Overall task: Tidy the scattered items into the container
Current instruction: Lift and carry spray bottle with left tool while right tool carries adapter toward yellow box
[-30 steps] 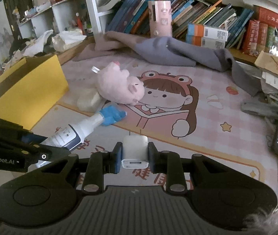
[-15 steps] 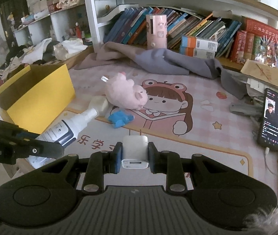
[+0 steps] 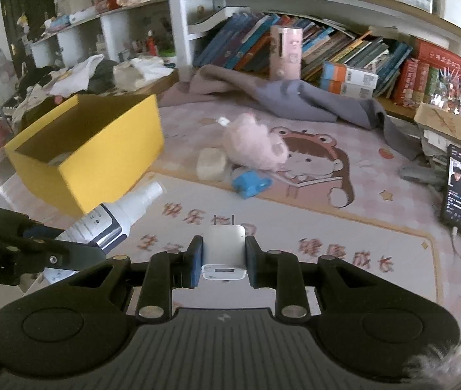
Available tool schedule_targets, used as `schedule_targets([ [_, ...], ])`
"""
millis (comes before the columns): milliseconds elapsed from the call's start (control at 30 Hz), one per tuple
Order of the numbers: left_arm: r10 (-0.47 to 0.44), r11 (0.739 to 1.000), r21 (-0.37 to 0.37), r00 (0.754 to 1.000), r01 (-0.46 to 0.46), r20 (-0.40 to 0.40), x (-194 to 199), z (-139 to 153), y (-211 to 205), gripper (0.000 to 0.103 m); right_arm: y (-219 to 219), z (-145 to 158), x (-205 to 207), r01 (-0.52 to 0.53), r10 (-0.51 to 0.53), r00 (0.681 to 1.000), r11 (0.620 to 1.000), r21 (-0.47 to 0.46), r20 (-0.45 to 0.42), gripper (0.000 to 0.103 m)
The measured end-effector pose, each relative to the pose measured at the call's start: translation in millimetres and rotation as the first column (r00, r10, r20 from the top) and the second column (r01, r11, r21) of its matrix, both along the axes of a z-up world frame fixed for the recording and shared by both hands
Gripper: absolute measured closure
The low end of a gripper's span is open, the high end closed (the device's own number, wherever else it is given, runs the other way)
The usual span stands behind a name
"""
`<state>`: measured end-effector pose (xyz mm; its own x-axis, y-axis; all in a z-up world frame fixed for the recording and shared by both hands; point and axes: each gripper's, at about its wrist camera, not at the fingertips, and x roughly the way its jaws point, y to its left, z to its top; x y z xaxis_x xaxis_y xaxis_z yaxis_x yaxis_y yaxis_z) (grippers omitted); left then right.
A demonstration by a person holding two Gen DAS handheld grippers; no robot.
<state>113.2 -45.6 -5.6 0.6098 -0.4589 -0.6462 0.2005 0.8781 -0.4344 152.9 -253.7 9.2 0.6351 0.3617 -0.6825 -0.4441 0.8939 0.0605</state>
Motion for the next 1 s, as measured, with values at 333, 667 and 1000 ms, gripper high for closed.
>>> schedule_targets([
  [333, 0.022, 0.998, -0.062, 1.0, -0.022, -0.007, -57.0, -10.1, 49.5, 0.072, 54.0, -3.8, -57.0, -0.019, 0.018, 0.999, 0.999, -0.035, -0.027, 0.078],
  [667, 0.081, 0.993, -0.083, 0.997, -0.082, -0.011, -108.7, -16.1, 94.6, 0.072, 103.0, -8.4, -102.4, -0.067, 0.065, 0.996, 0.997, -0.042, -0.056, 0.078],
  [1000, 0.161, 0.985, -0.062, 0.987, -0.16, 0.011, -139.9, -10.3, 131.0, 0.072, 146.3, -4.7, -121.7, -0.163, 0.161, 0.985, 0.986, -0.028, -0.056, 0.078],
])
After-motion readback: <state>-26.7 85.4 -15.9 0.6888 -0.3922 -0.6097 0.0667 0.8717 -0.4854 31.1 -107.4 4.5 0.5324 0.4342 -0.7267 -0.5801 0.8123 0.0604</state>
